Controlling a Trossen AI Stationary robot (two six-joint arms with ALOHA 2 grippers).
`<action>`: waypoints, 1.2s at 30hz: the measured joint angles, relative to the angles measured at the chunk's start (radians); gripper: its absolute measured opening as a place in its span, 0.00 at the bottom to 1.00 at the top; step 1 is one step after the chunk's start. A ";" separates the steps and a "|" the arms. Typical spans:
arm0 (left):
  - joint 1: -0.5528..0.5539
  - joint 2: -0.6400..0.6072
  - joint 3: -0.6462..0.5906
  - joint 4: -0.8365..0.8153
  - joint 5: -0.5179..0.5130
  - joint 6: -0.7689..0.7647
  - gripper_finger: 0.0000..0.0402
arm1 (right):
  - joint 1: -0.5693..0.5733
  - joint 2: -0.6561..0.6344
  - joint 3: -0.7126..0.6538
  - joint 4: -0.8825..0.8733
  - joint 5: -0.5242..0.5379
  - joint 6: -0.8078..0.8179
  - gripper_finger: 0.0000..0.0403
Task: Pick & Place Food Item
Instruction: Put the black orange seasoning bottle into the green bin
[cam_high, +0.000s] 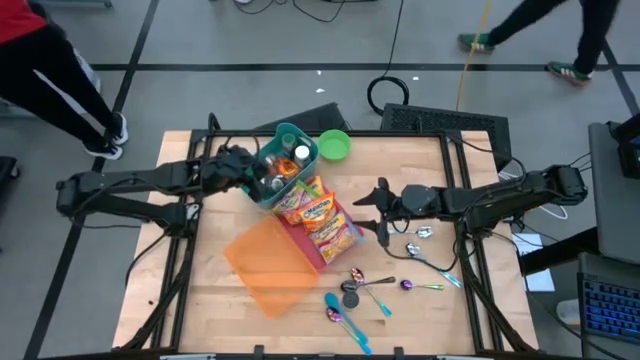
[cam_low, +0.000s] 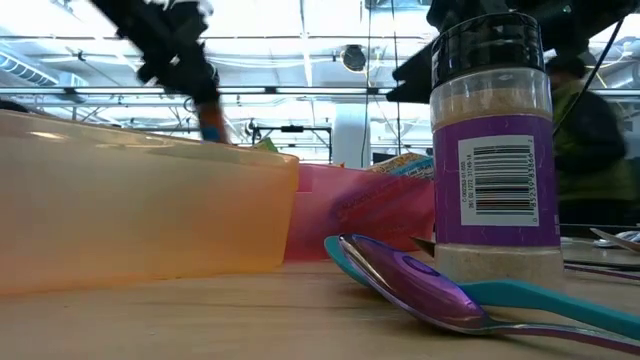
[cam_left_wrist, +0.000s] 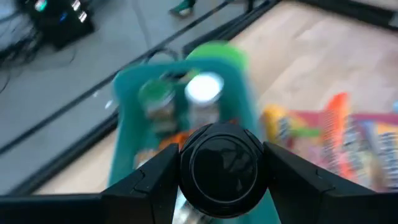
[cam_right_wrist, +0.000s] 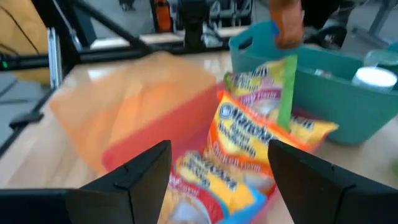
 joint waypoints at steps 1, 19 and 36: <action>0.015 -0.016 -0.026 -0.004 0.000 -0.016 0.51 | 0.000 0.000 0.000 0.009 0.002 -0.001 0.64; 0.118 -0.060 -0.240 0.004 0.047 -0.247 0.51 | -0.001 -0.002 0.001 0.033 0.002 -0.006 0.65; 0.118 -0.084 -0.199 -0.138 0.006 -0.322 0.51 | -0.001 -0.002 0.002 0.012 0.002 -0.006 0.64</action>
